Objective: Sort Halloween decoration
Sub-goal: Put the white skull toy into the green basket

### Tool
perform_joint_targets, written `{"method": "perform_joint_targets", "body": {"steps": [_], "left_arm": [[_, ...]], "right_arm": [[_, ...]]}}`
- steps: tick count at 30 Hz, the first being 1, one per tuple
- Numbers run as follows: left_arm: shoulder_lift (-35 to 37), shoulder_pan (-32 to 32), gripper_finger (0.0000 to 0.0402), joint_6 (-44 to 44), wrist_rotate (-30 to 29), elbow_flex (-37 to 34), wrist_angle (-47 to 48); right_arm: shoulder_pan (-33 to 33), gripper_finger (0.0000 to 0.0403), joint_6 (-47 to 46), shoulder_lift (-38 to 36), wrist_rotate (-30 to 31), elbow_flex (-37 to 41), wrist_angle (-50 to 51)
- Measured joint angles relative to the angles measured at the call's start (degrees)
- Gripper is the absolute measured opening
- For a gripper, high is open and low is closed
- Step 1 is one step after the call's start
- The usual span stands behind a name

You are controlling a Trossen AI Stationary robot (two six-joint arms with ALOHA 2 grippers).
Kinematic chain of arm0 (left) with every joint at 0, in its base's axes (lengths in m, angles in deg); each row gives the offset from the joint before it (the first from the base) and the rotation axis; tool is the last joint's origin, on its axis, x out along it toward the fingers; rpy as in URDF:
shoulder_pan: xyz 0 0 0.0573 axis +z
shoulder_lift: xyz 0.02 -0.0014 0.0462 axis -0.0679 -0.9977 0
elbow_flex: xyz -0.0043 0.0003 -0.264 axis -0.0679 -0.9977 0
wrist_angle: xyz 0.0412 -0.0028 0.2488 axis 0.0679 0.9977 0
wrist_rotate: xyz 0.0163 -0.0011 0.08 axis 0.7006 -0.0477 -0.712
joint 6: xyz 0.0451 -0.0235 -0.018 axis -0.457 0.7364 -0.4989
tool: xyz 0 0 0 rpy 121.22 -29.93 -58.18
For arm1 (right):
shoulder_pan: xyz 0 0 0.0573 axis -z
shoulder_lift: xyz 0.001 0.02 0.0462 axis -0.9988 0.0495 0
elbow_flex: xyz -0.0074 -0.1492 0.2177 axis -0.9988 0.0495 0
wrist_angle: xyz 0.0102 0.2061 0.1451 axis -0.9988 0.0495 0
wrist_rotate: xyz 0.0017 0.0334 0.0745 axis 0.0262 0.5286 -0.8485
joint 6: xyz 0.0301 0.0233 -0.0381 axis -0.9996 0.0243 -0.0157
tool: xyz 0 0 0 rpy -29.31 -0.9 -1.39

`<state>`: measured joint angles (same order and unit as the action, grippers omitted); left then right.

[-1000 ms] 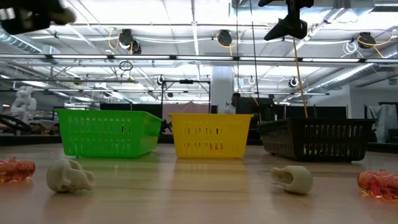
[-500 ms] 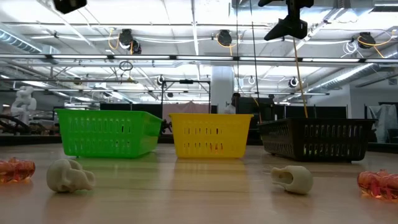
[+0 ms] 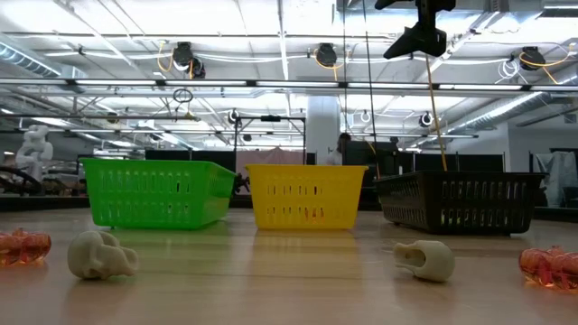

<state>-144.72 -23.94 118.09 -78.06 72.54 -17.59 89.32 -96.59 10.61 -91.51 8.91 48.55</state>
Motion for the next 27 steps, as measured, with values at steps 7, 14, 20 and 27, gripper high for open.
{"method": "perform_joint_targets", "body": {"steps": [7, 14, 20, 27], "left_arm": [[-0.14, 1.08, 0.0024, -2.55, 0.1, -3.42, -10.69], [-0.17, 1.2, 0.0025, -2.61, 0.24, -7.48, -19.39], [-0.17, 1.2, 0.0024, -3.71, 0.24, -9.76, -26.45], [-0.19, 1.2, 0.0025, -3.66, 0.26, -9.76, -26.65]], "right_arm": [[0.0, 0.0352, 0.0, 0.0, -0.01, 0.0, 0.0], [0.0, 0.0352, 0.07, 0.0, -0.01, 0.0, 0.0], [0.0, 0.0352, 0.22, 0.0, -0.01, 0.0, 0.0], [0.0, 0.0352, 0.48, 0.0, -0.04, 0.0, 0.02]]}}
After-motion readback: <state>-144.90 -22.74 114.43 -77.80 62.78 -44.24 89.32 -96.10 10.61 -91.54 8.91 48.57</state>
